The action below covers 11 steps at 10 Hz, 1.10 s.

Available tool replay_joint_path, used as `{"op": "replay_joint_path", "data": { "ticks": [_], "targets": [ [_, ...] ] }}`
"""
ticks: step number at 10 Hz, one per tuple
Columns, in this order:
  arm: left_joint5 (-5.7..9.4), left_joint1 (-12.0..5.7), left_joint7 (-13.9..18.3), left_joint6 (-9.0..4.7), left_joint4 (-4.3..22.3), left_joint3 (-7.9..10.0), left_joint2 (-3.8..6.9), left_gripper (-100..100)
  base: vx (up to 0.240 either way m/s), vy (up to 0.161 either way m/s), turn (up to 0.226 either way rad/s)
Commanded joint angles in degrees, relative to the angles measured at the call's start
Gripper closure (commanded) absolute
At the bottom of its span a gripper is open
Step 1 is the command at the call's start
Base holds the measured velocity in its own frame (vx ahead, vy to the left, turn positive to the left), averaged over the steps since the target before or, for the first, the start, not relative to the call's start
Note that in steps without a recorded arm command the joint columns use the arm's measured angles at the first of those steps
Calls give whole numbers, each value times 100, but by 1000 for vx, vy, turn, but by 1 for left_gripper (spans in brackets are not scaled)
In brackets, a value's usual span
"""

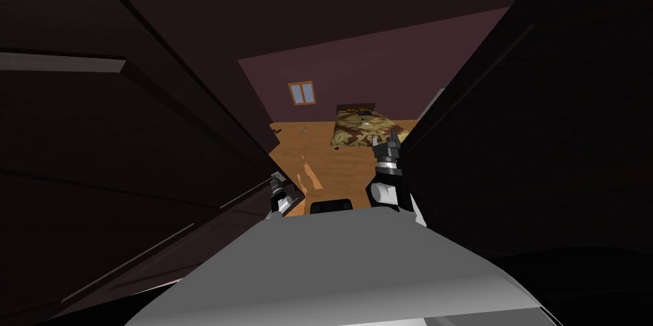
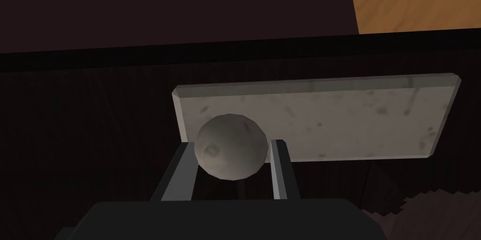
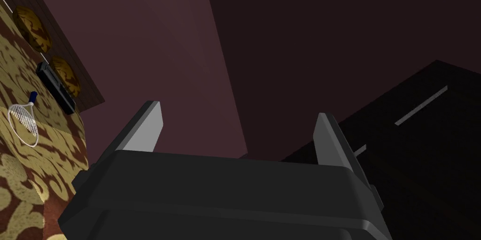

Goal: Push the door open

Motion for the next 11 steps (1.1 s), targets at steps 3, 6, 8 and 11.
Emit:
{"op": "replay_joint_path", "data": {
  "ticks": [3, 6, 8, 11],
  "targets": [
    [198, 55, -146, -19, -120, 261, 44, 100, 233, 50, 35],
    [327, 76, -227, -54, -106, 426, 67, 100, 208, 41, 39],
    [404, 88, -276, -74, -98, 523, 81, 100, 200, 20, 35],
    [506, 145, -342, -76, -128, 644, 88, 100, 128, 39, 30]
  ]
}}
